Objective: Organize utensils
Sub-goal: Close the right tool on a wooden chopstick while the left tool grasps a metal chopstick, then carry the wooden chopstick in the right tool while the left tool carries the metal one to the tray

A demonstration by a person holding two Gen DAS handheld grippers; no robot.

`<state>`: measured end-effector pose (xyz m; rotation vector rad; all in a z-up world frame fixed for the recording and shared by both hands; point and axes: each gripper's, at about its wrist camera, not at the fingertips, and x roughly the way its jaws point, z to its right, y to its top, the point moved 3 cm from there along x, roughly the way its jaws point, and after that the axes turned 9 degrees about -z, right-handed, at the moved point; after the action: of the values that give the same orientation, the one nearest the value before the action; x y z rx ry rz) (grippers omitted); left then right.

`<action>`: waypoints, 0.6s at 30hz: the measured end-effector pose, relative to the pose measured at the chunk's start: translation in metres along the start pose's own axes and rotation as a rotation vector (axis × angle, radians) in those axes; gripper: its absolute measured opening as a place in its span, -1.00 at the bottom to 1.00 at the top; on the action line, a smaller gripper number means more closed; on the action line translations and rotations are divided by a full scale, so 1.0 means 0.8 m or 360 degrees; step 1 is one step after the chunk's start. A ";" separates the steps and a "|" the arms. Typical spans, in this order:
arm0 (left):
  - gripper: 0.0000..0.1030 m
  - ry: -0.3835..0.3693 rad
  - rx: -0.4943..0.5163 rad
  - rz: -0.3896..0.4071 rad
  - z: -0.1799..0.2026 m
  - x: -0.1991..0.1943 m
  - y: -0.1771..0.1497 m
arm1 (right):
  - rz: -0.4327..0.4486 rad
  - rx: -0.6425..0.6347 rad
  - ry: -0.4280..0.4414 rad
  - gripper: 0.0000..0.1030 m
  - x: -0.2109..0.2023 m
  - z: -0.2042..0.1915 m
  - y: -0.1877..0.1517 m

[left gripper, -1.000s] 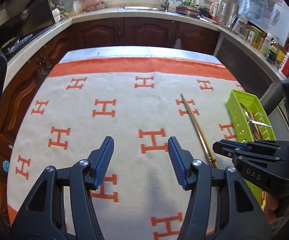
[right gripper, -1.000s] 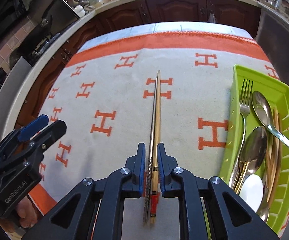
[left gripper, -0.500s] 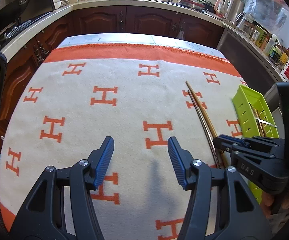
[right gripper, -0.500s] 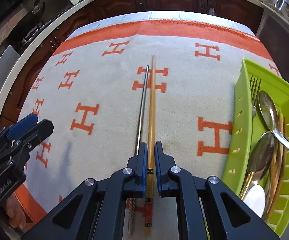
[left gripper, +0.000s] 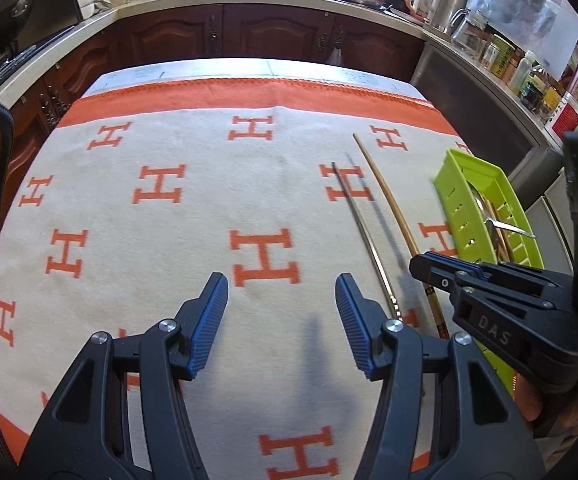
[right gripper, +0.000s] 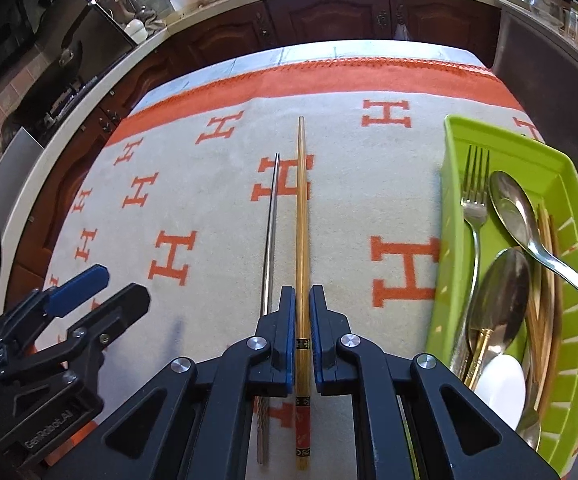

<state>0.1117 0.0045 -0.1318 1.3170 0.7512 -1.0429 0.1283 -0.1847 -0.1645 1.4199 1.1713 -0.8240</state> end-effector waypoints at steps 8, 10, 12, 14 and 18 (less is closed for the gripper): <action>0.03 -0.0077 -0.0003 -0.0044 0.027 0.012 0.005 | 0.0116 0.0067 0.0044 -0.88 -0.047 0.020 -0.016; 0.03 -0.0097 -0.0012 -0.0049 0.037 0.017 0.008 | 0.0148 0.0077 0.0043 -0.88 -0.060 0.027 -0.021; 0.03 -0.0107 -0.0023 -0.0053 0.045 0.023 0.011 | 0.0184 0.0092 0.0041 -0.88 -0.074 0.033 -0.026; 0.03 -0.0102 -0.0025 -0.0063 0.055 0.030 0.013 | 0.0229 0.0118 0.0046 -0.88 -0.092 0.042 -0.032; 0.03 -0.0049 -0.0012 -0.0091 0.071 0.045 0.014 | 0.0288 0.0162 0.0057 -0.88 -0.119 0.060 -0.042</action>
<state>0.1292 -0.0587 -0.1521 1.2767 0.7726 -1.1029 0.0755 -0.2536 -0.0945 1.6048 1.0220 -0.7420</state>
